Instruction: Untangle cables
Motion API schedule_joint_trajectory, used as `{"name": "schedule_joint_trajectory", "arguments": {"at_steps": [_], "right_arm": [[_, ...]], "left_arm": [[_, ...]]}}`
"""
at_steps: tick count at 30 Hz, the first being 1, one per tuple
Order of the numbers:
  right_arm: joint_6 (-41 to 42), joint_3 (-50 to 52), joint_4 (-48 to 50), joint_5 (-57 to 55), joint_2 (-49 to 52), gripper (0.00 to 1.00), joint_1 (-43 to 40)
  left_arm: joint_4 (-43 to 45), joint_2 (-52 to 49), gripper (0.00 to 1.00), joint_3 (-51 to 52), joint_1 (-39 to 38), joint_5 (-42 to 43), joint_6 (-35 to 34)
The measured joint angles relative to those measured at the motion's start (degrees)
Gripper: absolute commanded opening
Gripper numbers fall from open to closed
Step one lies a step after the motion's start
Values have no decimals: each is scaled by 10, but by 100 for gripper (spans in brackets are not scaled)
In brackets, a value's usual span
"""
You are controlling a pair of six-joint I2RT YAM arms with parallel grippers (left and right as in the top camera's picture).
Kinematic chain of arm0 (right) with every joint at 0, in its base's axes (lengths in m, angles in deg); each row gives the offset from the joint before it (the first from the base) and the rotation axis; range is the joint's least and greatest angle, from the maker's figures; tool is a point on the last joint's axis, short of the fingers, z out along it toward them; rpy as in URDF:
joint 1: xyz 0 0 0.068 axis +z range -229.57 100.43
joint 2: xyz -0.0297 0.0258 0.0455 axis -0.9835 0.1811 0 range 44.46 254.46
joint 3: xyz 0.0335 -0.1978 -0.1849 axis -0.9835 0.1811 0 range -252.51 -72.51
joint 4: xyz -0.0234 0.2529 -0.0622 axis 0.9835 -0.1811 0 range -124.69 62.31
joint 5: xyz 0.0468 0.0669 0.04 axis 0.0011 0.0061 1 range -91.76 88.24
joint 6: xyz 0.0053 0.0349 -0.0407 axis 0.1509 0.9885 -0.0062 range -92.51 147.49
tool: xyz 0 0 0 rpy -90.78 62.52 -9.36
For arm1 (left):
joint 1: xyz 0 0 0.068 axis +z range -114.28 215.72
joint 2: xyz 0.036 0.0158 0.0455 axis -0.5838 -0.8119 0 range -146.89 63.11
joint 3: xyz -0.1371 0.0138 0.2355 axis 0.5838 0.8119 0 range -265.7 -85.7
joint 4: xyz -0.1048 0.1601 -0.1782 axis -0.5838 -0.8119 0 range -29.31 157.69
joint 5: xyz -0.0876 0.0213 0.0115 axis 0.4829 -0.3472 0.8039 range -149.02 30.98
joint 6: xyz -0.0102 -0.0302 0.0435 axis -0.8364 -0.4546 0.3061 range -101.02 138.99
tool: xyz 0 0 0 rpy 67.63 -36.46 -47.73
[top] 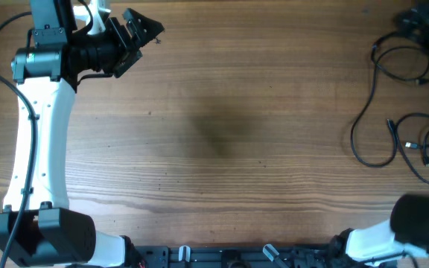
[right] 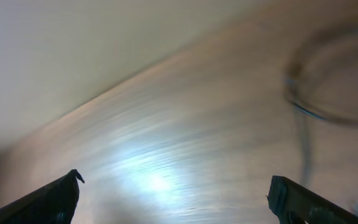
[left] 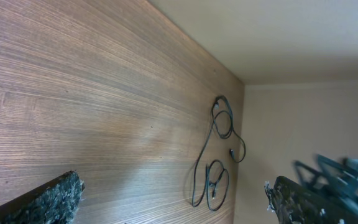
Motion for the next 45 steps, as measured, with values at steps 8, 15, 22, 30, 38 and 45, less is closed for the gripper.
{"name": "schedule_joint_trajectory", "arguments": {"at_steps": [8, 15, 22, 30, 38, 45], "right_arm": [[-75, -13, -26, 3, -101, 100, 158], [-93, -13, -72, -49, -128, 100, 235], [-88, -13, -85, -70, -144, 100, 237], [-94, -13, -89, -84, -144, 100, 237], [-170, 4, -61, -67, -151, 100, 237], [-250, 165, 111, -61, -251, 100, 237]], "left_arm": [[0, 0, 100, 0, 0, -1, 0], [0, 0, 100, 0, 0, -2, 0], [0, 0, 100, 0, 0, -2, 0], [0, 0, 100, 0, 0, -2, 0], [0, 0, 100, 0, 0, -2, 0], [0, 0, 100, 0, 0, -4, 0]]}}
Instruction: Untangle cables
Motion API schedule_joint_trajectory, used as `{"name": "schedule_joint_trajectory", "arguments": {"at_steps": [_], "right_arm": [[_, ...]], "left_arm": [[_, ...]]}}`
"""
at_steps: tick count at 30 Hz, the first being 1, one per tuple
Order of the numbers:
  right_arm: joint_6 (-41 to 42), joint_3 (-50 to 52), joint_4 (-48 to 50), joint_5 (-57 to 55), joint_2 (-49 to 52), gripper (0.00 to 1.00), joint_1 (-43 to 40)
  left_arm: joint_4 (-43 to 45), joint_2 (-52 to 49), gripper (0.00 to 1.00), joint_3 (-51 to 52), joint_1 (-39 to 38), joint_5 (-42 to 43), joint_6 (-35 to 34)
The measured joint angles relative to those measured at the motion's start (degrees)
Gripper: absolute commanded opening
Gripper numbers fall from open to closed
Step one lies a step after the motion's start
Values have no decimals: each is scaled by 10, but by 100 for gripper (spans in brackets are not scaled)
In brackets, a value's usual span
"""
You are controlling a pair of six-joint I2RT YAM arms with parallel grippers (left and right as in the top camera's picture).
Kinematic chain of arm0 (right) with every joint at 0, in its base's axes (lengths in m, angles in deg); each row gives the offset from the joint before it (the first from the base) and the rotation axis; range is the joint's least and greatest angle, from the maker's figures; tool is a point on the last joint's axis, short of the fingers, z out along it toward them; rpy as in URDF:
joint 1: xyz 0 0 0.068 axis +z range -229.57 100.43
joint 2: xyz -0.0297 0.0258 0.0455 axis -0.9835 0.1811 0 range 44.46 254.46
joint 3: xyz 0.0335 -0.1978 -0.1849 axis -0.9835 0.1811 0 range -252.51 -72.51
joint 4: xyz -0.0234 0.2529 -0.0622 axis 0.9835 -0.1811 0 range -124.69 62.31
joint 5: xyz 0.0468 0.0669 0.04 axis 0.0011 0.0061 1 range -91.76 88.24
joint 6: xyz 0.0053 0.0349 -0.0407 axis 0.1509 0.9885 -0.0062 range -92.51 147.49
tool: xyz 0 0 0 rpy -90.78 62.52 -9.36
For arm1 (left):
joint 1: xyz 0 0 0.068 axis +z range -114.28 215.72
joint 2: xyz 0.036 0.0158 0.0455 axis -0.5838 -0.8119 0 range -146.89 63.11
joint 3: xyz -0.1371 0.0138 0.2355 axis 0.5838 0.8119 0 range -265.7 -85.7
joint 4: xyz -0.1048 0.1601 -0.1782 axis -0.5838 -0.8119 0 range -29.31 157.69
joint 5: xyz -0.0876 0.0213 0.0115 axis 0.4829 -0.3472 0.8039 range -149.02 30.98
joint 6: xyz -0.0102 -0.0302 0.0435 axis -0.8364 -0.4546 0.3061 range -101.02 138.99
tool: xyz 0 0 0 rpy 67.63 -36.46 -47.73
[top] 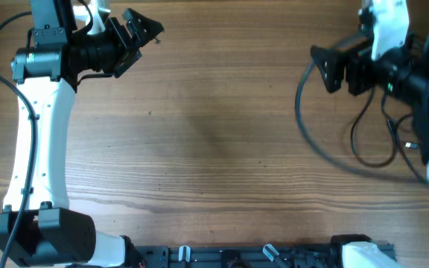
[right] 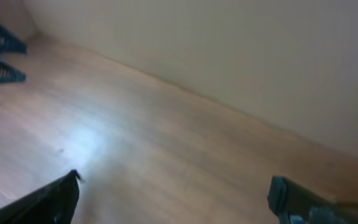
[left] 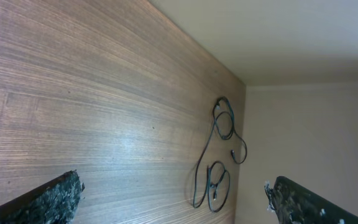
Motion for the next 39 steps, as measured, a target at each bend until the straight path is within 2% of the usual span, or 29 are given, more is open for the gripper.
{"name": "schedule_joint_trajectory", "arguments": {"at_steps": [11, 17, 21, 27, 32, 39], "right_arm": [[-70, 442, 388, 4, -304, 100, 0], [-89, 677, 524, 6, -450, 100, 0], [-93, 793, 570, 12, -524, 100, 0], [-95, 886, 593, 15, -620, 100, 0], [-96, 922, 589, 16, -670, 100, 0], [-96, 932, 520, 16, -701, 100, 0]], "left_arm": [[-1, 0, 100, 0, 0, 0, 0], [-1, 0, 100, 0, 0, 0, 0], [-2, 0, 100, 0, 0, 0, 0], [-1, 0, 100, 0, 0, 0, 0], [-1, 0, 100, 0, 0, 0, 0], [-1, 0, 100, 0, 0, 0, 0]]}}
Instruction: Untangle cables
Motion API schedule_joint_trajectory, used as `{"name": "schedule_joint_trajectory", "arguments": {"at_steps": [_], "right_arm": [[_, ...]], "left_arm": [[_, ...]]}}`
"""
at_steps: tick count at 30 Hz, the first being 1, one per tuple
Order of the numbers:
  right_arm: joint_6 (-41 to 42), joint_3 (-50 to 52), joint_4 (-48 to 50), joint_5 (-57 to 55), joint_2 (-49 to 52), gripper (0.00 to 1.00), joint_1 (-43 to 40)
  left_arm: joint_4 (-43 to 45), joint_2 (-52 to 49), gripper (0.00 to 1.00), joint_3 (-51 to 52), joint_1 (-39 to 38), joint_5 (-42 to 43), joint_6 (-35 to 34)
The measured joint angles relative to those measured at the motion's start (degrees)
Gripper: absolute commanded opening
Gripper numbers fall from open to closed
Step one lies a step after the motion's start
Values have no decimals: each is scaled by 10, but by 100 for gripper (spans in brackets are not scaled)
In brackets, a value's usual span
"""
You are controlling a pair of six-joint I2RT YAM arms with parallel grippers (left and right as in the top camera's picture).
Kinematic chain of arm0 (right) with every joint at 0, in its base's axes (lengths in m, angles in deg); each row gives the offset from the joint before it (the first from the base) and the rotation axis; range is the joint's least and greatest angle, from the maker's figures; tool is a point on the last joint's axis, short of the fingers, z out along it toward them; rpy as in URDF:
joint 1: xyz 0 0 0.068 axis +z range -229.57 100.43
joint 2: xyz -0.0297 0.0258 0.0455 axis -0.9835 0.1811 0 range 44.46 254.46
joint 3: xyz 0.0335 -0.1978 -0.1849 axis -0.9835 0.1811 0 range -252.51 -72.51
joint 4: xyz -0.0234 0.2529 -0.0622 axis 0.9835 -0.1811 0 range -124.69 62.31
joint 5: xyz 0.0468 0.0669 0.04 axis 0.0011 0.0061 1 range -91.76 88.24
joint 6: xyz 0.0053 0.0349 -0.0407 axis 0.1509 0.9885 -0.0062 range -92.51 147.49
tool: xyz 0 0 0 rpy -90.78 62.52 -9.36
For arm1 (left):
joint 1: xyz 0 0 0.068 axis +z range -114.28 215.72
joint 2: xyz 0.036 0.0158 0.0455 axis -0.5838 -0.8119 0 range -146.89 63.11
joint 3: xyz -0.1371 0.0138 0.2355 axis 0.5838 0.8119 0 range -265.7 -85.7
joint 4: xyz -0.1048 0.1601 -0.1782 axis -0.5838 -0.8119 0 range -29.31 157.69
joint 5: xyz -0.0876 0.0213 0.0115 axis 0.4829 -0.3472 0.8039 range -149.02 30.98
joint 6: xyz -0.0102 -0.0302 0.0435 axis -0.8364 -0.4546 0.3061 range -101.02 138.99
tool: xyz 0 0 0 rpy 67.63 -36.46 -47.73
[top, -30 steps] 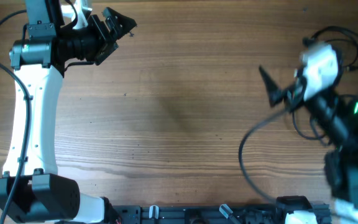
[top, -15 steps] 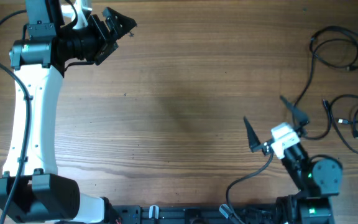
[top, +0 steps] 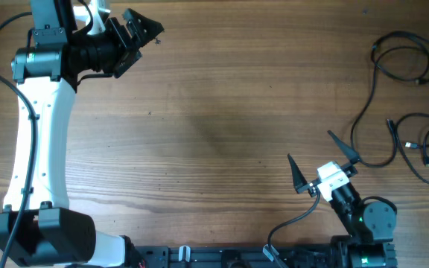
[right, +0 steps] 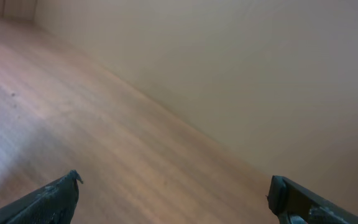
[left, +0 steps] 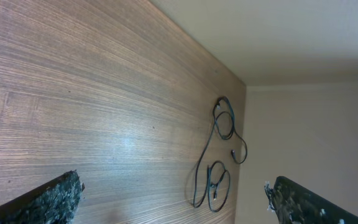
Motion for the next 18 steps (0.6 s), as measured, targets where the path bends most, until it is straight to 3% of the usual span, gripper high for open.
{"name": "schedule_joint_trajectory", "arguments": {"at_steps": [18], "right_arm": [[0, 1, -3, 0, 0, 100, 0]], "left_arm": [[0, 0, 100, 0, 0, 0, 0]]}}
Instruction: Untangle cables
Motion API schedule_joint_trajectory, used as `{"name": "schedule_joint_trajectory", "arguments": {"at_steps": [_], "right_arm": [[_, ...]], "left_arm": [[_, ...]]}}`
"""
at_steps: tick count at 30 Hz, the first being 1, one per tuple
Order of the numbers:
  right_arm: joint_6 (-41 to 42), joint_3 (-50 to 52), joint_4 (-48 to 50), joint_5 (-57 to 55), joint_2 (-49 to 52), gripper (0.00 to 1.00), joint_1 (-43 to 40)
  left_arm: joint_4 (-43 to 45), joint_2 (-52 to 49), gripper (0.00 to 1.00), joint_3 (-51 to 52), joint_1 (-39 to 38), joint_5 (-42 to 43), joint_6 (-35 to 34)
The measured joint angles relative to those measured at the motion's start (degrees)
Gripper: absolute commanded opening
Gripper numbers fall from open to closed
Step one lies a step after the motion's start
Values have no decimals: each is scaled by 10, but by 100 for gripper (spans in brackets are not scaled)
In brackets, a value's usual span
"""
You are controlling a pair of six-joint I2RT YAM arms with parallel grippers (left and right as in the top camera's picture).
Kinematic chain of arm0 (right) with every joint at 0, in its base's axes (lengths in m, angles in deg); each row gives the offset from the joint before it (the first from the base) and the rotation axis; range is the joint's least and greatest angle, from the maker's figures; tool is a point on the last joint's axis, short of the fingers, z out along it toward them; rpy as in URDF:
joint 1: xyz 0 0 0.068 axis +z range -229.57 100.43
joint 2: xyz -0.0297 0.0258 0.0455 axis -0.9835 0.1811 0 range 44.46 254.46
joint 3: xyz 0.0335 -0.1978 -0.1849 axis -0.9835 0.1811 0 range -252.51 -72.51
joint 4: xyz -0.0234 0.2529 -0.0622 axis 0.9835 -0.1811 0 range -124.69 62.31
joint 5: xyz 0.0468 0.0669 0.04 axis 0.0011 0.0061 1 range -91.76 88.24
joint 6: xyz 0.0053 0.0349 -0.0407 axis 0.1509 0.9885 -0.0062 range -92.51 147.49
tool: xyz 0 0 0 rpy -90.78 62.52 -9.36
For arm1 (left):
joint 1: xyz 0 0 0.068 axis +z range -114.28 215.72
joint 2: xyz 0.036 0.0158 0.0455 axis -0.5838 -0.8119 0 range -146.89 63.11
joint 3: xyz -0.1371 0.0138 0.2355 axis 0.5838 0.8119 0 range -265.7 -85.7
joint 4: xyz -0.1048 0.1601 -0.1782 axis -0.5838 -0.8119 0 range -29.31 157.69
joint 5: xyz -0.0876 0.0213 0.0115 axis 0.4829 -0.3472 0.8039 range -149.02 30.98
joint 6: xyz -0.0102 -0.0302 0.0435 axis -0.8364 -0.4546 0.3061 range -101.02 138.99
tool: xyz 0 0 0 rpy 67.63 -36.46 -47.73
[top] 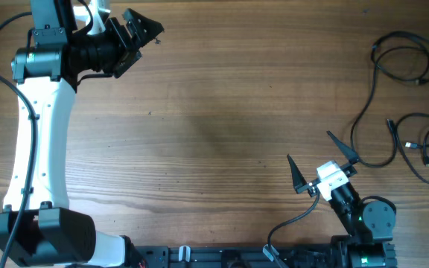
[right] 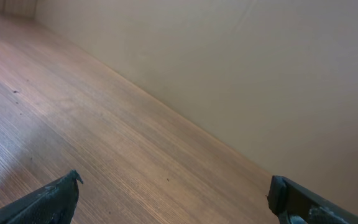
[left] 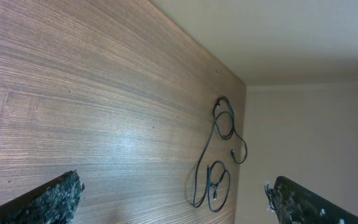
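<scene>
Thin black cables [top: 401,141] lie in loose loops at the table's right edge, an upper loop [top: 407,53] and a lower tangle [top: 417,146]. The left wrist view shows the same cables [left: 219,155] far off. My left gripper [top: 141,31] is open at the top left, far from them, with nothing between its fingers. My right gripper [top: 319,160] is open near the front right, a little left of the lower tangle, holding nothing. The right wrist view shows only bare wood [right: 104,143] and a wall.
The wooden table [top: 222,126] spreads between the two arms. The left arm's white link [top: 39,141] runs down the left side. A black rail [top: 222,257] lines the front edge. The right arm's base [top: 363,223] sits at the front right.
Nothing has visibly moved in the overhead view. The right wrist view is sharper now, with the same wood and wall.
At first the right arm stood at the front right corner, its wrist view blurred. Then it reached over the cables at the upper right. After that it was folded low at the front right with its gripper open, as now. The left arm and cables stayed put.
</scene>
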Motion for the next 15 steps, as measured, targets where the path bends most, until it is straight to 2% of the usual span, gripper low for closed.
{"name": "schedule_joint_trajectory", "arguments": {"at_steps": [10, 15], "right_arm": [[0, 0, 0, 0, 0, 100, 0], [0, 0, 0, 0, 0, 100, 0]], "left_arm": [[0, 0, 100, 0, 0, -2, 0], [-1, 0, 100, 0, 0, -45, 0]]}}
